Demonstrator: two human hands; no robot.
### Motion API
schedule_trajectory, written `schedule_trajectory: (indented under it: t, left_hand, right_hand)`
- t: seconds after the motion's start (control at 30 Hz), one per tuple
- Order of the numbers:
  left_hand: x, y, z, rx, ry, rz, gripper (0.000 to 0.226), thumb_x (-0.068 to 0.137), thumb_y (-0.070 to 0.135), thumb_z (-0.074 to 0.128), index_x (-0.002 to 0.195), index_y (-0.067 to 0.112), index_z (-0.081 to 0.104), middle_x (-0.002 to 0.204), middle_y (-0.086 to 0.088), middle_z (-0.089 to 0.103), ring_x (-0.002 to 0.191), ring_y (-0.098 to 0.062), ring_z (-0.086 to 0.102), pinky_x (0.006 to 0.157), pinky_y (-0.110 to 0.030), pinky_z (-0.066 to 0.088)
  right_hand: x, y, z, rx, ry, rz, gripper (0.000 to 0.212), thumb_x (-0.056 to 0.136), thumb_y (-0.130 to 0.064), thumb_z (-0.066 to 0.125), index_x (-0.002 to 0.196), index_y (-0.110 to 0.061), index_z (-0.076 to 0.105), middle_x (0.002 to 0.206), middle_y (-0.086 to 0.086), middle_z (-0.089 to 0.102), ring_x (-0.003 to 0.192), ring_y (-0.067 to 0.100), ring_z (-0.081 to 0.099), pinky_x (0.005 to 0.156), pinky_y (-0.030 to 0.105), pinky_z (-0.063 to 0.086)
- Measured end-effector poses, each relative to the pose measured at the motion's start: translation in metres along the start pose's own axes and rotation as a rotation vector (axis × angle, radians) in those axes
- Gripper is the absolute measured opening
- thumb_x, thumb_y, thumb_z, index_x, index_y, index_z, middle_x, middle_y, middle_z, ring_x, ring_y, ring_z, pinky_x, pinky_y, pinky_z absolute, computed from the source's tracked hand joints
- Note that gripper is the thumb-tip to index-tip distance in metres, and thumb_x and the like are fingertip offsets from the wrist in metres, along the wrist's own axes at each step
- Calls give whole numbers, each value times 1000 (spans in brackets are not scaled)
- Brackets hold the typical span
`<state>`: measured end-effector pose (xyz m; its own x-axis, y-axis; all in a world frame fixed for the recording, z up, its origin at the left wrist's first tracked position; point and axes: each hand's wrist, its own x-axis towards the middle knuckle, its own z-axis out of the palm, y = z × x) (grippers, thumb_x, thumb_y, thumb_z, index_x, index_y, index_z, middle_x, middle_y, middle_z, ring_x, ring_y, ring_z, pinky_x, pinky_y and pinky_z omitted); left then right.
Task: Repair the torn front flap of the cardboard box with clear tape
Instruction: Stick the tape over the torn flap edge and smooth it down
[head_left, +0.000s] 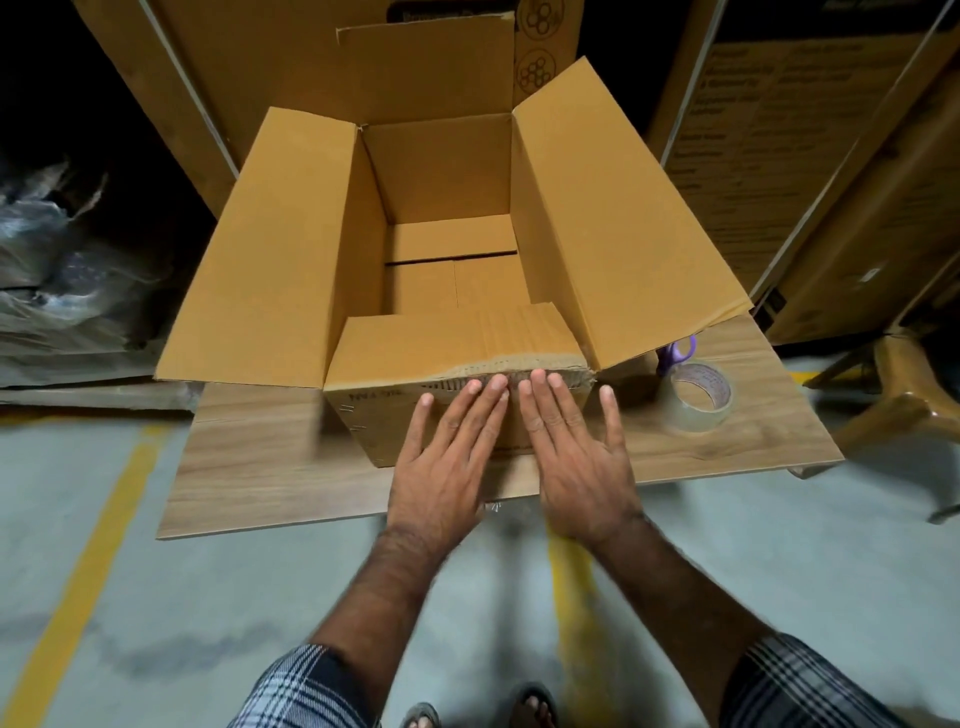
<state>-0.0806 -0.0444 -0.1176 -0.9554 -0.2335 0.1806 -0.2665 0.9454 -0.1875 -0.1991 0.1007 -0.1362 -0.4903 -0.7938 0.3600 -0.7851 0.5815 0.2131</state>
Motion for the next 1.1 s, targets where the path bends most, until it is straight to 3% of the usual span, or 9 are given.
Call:
schedule_trajectory:
  t: [0.17,0.4,0.53,0.67,0.8,0.93,1.1]
  left_hand:
    - [5,0,4,-8,22,-32,117,75,33,72,164,14,-2,172,2,-14,158,-15,-6,126,-57,0]
    - [-6,-8,5,-29,32,-48,116,74,33,73,164,12,2,172,0,-13,159,-17,-6,126,-59,4]
    - [-16,10,-17,-98,170,-9,100,75,32,67,160,4,24,171,-11,14,158,-25,13,126,-57,11]
    - [-8,21,-34,-213,317,77,72,88,19,57,155,4,38,166,-12,30,155,-26,24,126,-53,18]
    - [12,8,-37,-269,345,57,61,89,9,55,149,1,48,159,-15,42,152,-29,33,126,-52,22]
    - [24,-6,-32,-268,415,97,47,90,5,66,136,1,62,146,-15,59,140,-28,51,123,-51,29]
    - [45,-9,-38,-310,558,82,24,93,3,66,115,6,74,113,-10,75,107,-24,71,114,-44,43]
  right_hand:
    - [1,8,6,4,20,29,93,88,-18,56,163,-10,2,172,4,-2,159,17,6,124,63,12]
    - [-8,23,7,-3,71,84,101,82,-14,67,163,-9,7,173,5,3,158,18,13,124,61,13]
    - [-15,19,-13,87,154,112,94,77,-18,64,161,-8,23,171,8,19,156,18,21,119,61,25]
    - [-7,9,-36,181,292,33,70,88,-14,58,156,-11,40,165,5,34,153,15,31,113,56,34]
    - [15,12,-38,174,267,-5,58,96,-16,53,153,-14,46,162,3,41,150,13,36,112,56,34]
    - [25,19,-32,145,310,-6,47,98,-20,56,145,-18,56,152,-2,56,142,10,48,107,55,38]
    - [36,23,-31,104,378,-15,37,100,-23,58,137,-22,63,140,-9,65,128,8,61,92,47,41]
